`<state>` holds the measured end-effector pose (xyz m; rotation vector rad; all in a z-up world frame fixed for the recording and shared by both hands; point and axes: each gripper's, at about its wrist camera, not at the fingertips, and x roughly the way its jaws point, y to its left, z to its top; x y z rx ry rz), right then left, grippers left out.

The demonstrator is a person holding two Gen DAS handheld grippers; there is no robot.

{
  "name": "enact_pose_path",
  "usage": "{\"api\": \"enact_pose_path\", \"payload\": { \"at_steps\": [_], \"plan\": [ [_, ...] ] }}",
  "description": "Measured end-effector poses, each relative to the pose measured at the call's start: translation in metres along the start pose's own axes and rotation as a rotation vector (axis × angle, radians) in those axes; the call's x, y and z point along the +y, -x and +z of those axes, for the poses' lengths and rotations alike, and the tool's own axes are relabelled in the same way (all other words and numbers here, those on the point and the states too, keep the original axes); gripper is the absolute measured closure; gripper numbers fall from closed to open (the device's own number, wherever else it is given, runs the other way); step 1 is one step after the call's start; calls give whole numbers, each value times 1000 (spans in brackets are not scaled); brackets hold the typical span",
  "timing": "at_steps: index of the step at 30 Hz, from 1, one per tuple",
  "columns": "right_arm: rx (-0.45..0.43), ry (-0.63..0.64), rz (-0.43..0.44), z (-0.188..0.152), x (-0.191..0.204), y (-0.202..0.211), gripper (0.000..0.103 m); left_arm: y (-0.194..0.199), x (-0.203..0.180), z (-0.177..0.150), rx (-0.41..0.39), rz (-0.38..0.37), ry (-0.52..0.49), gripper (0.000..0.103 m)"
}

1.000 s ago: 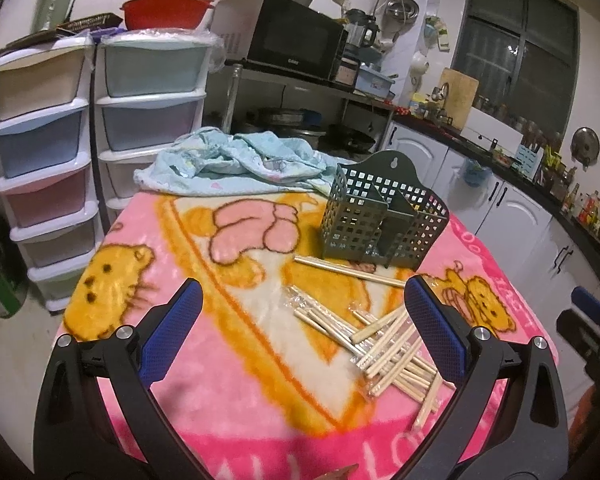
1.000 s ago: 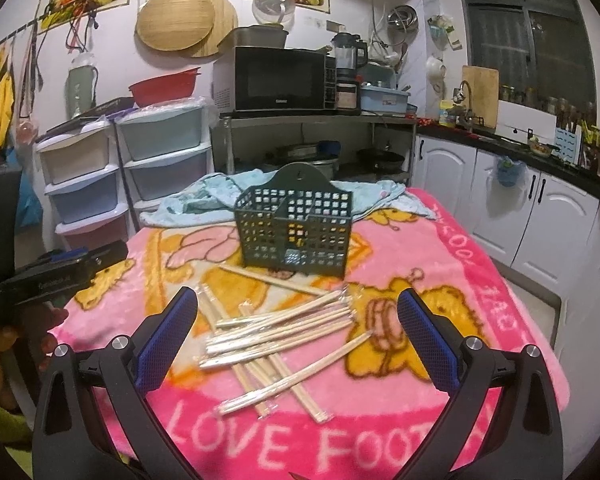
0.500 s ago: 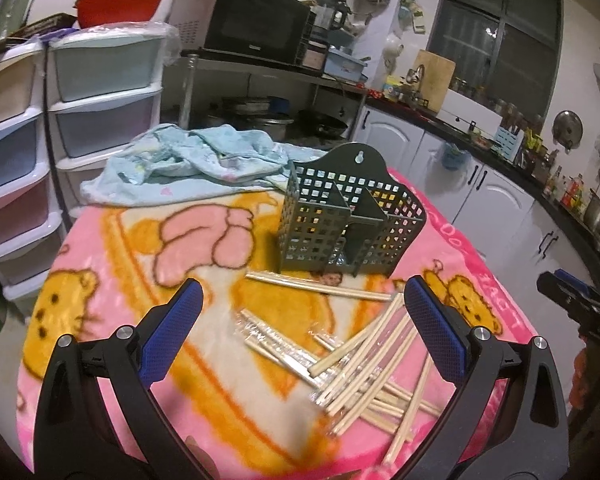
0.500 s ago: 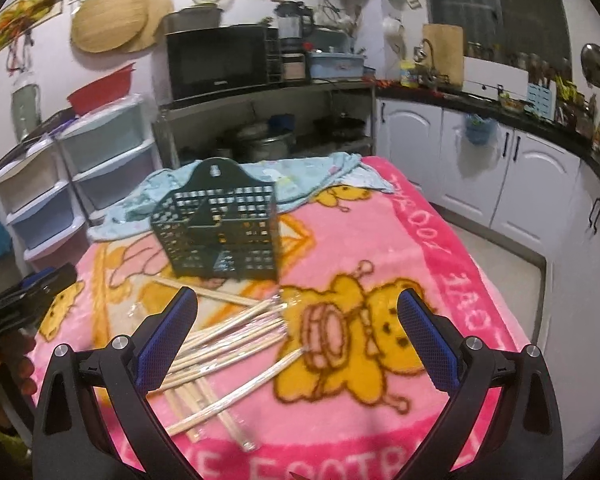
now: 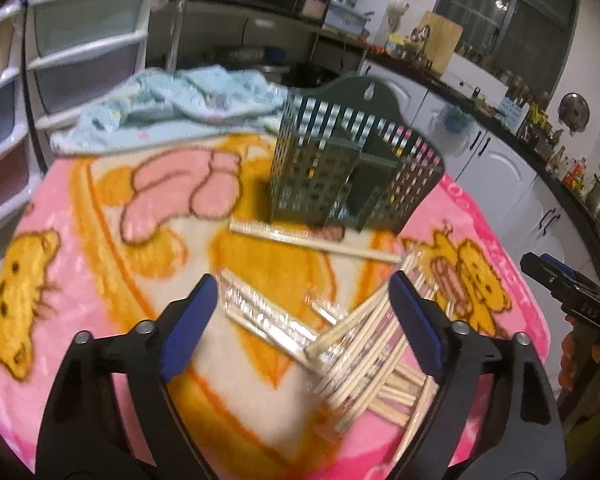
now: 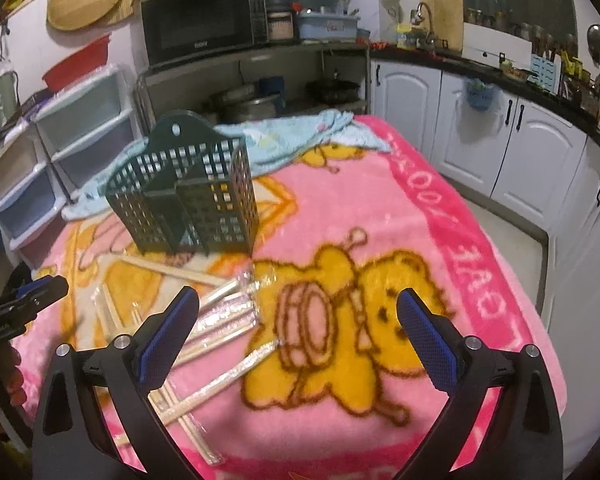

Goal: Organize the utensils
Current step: 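Move the left tool toward the wrapped chopsticks while the right tool approaches them too, then close the left tool on one chopstick while the right tool grasps another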

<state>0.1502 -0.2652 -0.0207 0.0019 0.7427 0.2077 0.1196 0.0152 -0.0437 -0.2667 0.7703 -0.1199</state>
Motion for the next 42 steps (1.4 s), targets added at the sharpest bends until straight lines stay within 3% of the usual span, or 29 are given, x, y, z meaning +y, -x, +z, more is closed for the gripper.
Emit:
{"api": "enact_pose_path", "payload": {
  "at_steps": [12,24,33,42],
  "plan": [
    [87,64,24,-26,14,-33,33,-31,29,-17,129,-40,121,60],
    [130,74,25,-28,13,-50,35,-59,43,-12,197,-6,178,61],
    [205,68,66,-30,15,-70,40,-71,47,-1,224,53,154,81],
    [268,12,133,-33,13,-83,44,-65,57,-1,205,29,159,93]
  ]
}}
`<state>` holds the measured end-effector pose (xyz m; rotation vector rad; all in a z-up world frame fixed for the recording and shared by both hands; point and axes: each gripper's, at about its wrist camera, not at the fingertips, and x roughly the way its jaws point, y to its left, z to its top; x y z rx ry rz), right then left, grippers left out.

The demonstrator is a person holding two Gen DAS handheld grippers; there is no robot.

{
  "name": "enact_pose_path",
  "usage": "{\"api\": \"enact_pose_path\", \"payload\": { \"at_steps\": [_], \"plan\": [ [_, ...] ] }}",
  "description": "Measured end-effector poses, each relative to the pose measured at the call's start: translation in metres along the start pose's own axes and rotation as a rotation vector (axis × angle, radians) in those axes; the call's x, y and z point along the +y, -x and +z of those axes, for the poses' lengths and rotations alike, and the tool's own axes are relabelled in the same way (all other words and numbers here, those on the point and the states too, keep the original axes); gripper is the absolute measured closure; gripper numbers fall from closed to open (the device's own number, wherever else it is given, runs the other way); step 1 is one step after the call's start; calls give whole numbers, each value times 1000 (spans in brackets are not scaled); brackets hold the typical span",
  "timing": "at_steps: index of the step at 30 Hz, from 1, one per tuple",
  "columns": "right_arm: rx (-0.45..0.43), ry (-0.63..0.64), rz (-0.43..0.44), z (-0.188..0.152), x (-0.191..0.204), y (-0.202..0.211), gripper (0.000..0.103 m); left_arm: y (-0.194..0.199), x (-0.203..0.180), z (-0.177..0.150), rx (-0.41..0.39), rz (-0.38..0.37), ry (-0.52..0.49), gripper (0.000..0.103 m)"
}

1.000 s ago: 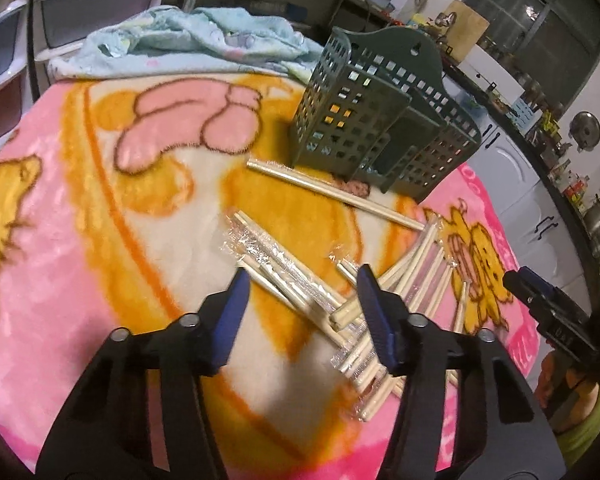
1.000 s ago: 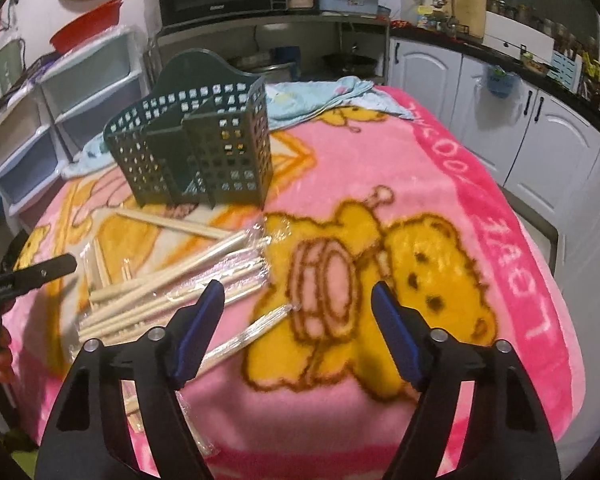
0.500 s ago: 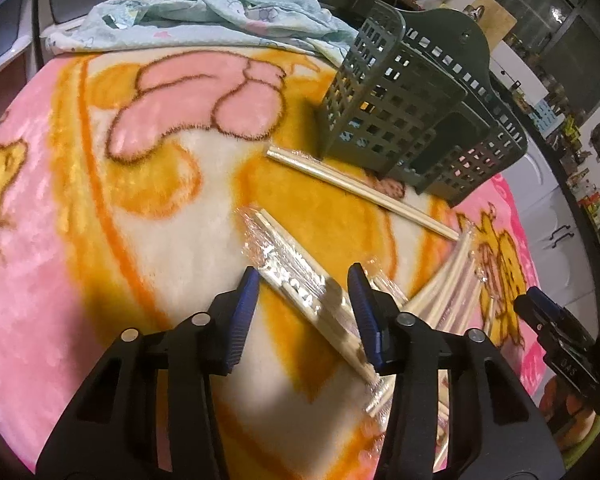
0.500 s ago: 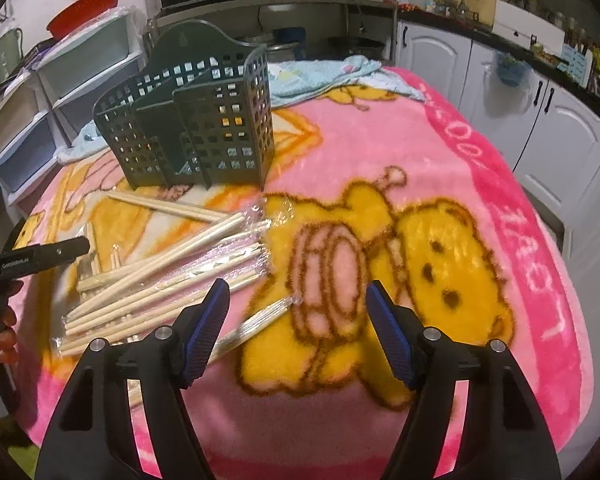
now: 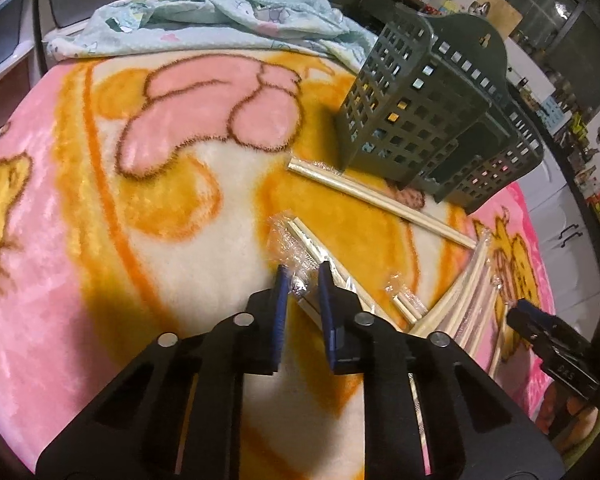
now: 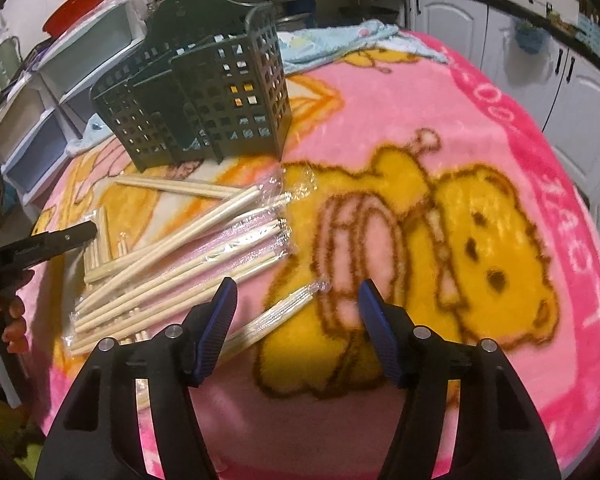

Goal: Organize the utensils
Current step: 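Close the left tool on one chopstick while the right tool grasps another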

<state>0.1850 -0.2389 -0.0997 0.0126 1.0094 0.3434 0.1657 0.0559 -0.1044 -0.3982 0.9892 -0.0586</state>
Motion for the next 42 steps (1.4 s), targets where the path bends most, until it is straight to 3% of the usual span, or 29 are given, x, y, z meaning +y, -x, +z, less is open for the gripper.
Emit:
{"api": "enact_pose_path", "payload": {
  "at_steps": [7,11,13,27,42],
  "plan": [
    [19,-59,17,4,-8,-10,59,9,10,0,-15,-42,22,96],
    [16,-91,39,7,-14,-11,91,17,16,2,-38,-48,31,100],
    [13,-104,59,6,-16,-9,96,22,20,4,-51,-53,35,101],
    [-154,-17,110,24,7,51,98,53,45,7,-134,-30,39,102],
    [-277,187,173,39,70,109,99,111,28,19,-263,-45,-44,102]
  ]
}}
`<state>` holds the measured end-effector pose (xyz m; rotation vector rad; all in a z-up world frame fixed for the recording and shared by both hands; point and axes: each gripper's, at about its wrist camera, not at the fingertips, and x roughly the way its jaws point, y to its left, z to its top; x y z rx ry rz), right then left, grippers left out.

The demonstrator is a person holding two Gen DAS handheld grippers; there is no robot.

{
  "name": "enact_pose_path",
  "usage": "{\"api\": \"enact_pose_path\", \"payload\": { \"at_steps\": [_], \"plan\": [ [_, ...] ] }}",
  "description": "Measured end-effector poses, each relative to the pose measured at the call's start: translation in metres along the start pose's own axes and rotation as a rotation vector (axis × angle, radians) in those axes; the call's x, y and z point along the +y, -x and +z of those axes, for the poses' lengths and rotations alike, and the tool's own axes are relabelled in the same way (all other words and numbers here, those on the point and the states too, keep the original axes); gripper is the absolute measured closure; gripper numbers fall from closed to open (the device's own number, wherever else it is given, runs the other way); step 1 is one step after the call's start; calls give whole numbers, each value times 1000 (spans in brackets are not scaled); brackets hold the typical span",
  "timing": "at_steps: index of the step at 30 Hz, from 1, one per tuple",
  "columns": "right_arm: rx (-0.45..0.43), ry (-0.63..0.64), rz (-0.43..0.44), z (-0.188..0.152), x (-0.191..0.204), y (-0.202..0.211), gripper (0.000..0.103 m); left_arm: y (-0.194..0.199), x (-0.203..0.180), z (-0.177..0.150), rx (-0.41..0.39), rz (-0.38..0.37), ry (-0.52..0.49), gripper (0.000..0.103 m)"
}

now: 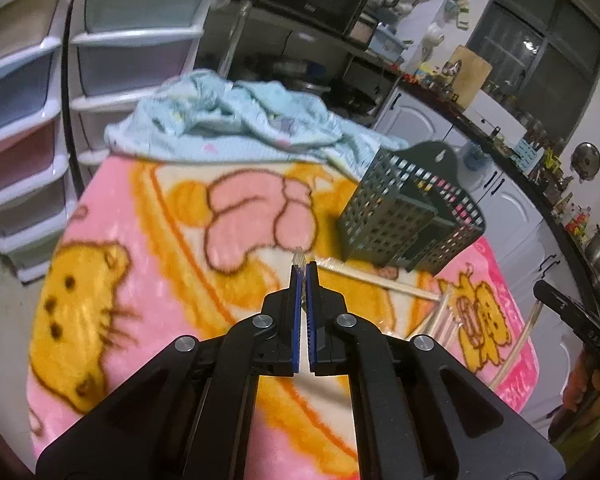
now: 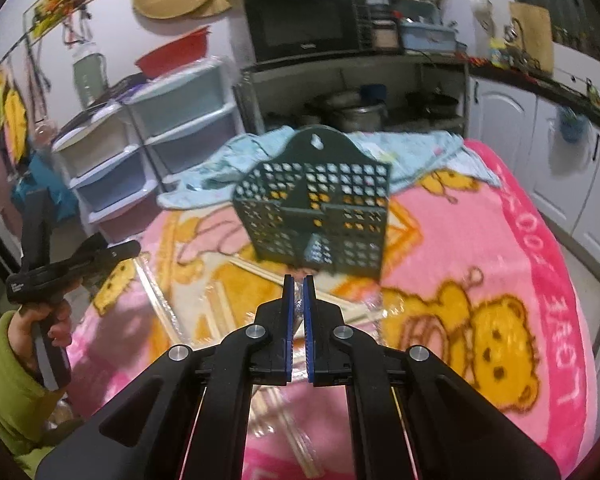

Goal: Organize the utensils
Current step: 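Close the left tool on one chopstick while the right tool grasps another, then lift the left tool's chopstick over the green caddy while the right tool carries its own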

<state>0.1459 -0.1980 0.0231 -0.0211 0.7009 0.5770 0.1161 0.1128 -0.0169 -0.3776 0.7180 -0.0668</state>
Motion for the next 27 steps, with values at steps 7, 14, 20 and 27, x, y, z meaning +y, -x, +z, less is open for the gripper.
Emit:
{"api": "enact_pose_path", "payload": {
  "at_steps": [7,14,20,27],
  "plan": [
    [-45,46,21,19,19,16,99,20,-29,11,-30,-67,-67,102],
    [-90,75,21,35,29,32,99,29,-62,20,-52,-123,-128,102],
    [-127,94,21,45,34,43,99,36,-87,32,-77,-158,-182,102],
    [-160,112,14,59,37,50,99,41,-111,45,-99,-195,-220,103]
  ]
}}
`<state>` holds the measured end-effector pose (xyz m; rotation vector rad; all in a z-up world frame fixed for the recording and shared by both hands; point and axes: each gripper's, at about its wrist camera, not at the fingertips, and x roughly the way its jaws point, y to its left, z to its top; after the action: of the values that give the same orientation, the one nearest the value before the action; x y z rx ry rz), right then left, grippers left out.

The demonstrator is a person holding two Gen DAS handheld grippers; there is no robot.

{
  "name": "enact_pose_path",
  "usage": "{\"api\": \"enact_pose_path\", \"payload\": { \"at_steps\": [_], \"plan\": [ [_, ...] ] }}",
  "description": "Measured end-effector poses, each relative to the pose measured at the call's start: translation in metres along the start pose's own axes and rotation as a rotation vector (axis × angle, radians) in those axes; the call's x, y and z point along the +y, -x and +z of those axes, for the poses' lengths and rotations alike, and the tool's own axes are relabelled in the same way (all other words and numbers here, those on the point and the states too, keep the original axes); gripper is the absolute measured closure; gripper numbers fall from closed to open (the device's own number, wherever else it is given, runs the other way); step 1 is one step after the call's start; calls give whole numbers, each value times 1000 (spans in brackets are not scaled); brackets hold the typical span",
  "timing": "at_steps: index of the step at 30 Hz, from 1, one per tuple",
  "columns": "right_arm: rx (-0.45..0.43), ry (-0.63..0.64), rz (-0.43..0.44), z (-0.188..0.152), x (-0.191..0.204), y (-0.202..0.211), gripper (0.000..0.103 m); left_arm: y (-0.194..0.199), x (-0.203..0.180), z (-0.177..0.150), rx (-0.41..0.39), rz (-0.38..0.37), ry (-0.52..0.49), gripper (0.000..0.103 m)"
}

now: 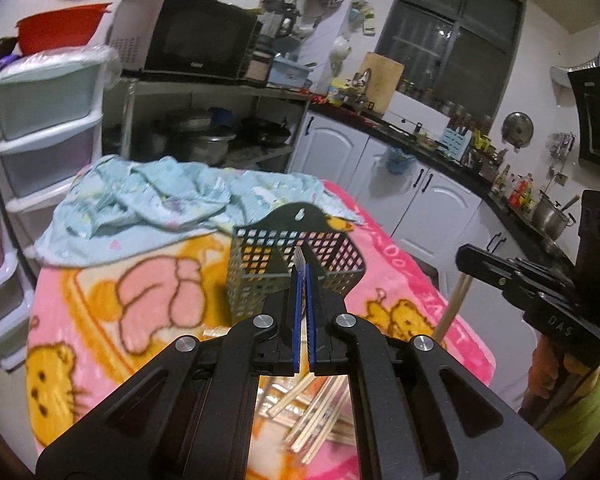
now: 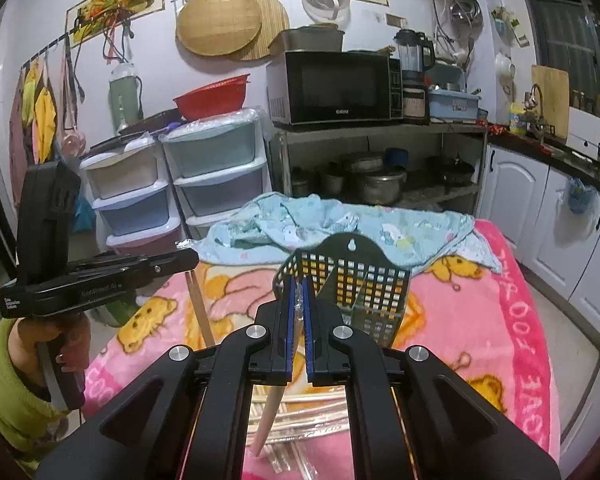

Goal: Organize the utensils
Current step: 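Lift the left tool's chopstick over the green caddy while the right tool carries its own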

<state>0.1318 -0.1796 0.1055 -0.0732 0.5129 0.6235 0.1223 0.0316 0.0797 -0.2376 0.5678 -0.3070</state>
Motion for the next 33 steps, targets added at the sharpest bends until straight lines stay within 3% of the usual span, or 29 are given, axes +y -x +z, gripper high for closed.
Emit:
{"api": "enact_pose_path", "payload": {
  "at_steps": [16,26,33],
  "plan": [
    [-144,15,-96,66,-27,7,99,2,-36,70,-122,-41,-66,103],
    [-256,67,-204,112,-40,8,99,-9,-32,115,-190,-16,-31,103],
    [-284,64,-253,121,-56,-9,99,-27,-20,126,-215,24,2,103]
  ]
}}
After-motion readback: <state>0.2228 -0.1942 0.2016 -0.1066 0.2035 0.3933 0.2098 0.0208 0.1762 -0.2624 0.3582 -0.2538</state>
